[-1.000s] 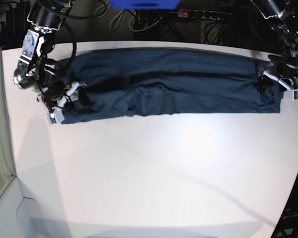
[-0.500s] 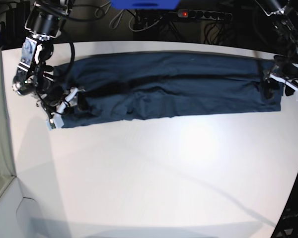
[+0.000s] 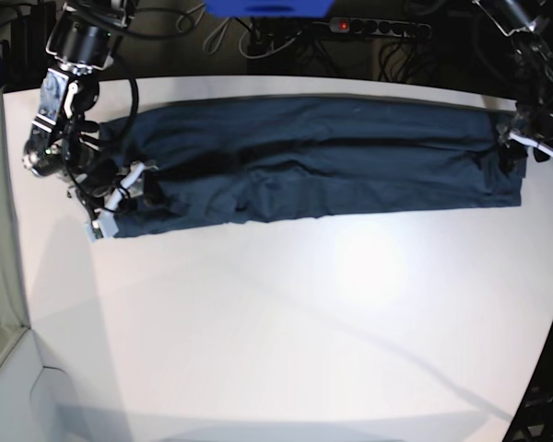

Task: Layout the t-shirt on the table in an organized manner, then fold the t-shirt properly
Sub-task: 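Hold the strip end with the right gripper while the left gripper releases, then move the left gripper to the strip middle and grasp the shirt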

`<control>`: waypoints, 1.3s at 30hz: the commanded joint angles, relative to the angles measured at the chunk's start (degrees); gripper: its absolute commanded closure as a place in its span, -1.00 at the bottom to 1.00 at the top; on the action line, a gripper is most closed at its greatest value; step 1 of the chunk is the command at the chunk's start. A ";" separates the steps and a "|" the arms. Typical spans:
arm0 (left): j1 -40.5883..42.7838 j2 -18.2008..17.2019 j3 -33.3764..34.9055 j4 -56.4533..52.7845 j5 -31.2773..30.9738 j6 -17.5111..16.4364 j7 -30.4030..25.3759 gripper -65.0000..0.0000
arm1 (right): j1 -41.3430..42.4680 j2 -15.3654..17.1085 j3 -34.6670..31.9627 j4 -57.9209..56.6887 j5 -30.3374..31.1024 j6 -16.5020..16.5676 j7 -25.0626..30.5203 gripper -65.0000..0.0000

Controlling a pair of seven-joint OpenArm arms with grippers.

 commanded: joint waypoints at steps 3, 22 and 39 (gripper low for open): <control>-0.39 -1.25 2.73 -0.31 -0.75 -0.30 -1.39 -0.52 | -0.95 0.24 0.09 -0.88 -5.80 -1.69 -5.63 -0.09; -1.53 -1.08 6.07 -6.11 -0.84 -0.30 -1.13 1.00 | -0.77 0.50 0.27 -0.88 -5.80 -1.69 -5.63 -0.09; 1.90 12.02 6.42 33.45 -0.84 -0.30 8.01 0.99 | -0.51 0.33 0.27 -0.88 -5.80 -1.69 -5.63 -0.09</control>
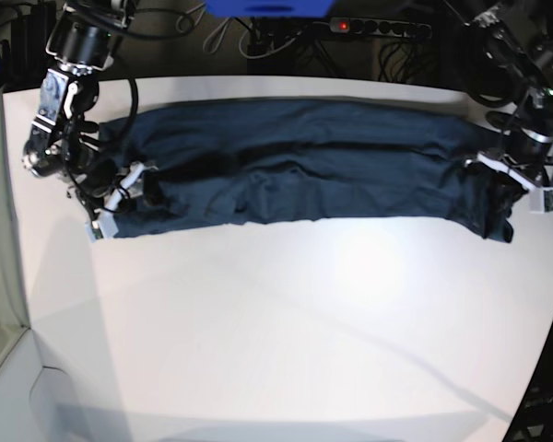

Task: Layout the t-shirt on the table in an organized manner, then fold the t-shirt properly
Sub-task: 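Move the left gripper to the strip middle and grasp the shirt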

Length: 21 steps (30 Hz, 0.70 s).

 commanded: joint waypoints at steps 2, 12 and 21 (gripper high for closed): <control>0.61 1.54 2.74 5.17 -0.71 -0.34 0.33 0.99 | -0.68 0.33 0.18 -0.83 -5.76 -1.69 -5.52 -0.09; 6.41 6.90 19.35 7.89 2.63 -0.34 1.03 0.99 | -0.68 0.15 0.09 -0.83 -5.76 -1.69 -5.52 -0.09; 3.07 10.50 27.44 2.18 9.49 -0.34 0.86 0.99 | -0.77 0.15 0.09 -0.83 -5.76 -1.69 -5.52 -0.09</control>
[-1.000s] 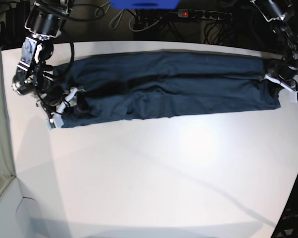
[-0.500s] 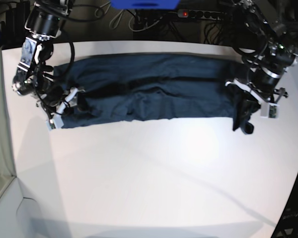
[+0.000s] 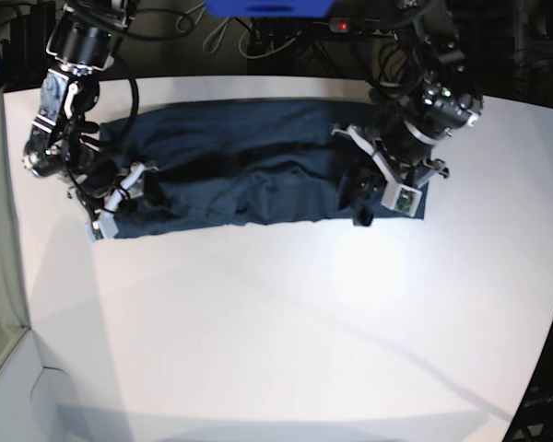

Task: Layout the t-shirt on the table in an organized manner, then fold the t-shirt properly
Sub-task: 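Move the left gripper to the strip middle and grasp the shirt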

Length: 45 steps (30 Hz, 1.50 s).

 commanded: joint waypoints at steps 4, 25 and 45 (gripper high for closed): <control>-2.42 0.53 4.40 -2.91 -1.51 -0.34 -1.64 0.99 | -1.01 0.28 0.09 -0.83 -5.76 -1.71 -5.57 -0.09; -5.06 0.53 10.65 -10.91 -3.53 -0.34 -1.72 0.61 | -0.83 0.28 0.09 -0.83 -5.67 -1.71 -5.57 -0.09; -8.14 0.53 0.80 -7.22 -9.33 -0.34 -1.55 0.37 | -0.31 0.46 0.09 0.48 -5.67 -1.71 -5.57 -0.10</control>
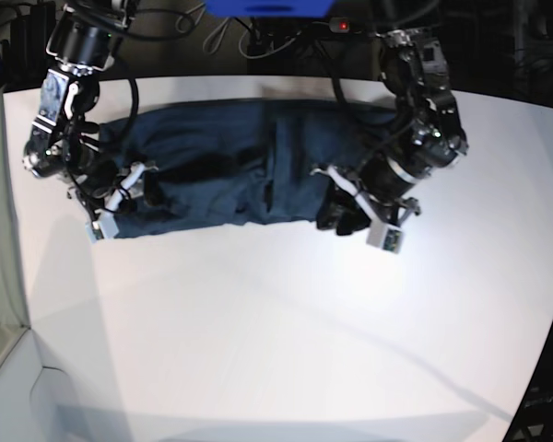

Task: Layout the t-shirt on the table in an organized manner, then fold the t-shirt properly
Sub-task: 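Move the left gripper to the strip middle and grasp the shirt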

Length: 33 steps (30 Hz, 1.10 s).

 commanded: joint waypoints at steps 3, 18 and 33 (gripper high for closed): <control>0.13 -2.51 -1.07 -0.93 1.30 -0.36 -0.65 0.01 | -0.37 0.39 0.38 2.38 -5.54 -1.67 -5.46 -0.10; 0.04 -7.52 -1.42 -16.32 1.22 -0.36 -8.91 -0.27 | -0.81 -4.35 4.51 17.41 -5.54 -1.67 -10.65 -0.22; -0.14 -7.88 -1.59 -15.79 1.13 -0.36 -8.91 -0.27 | -1.60 -3.04 8.99 6.69 -5.63 -1.67 -6.69 -0.21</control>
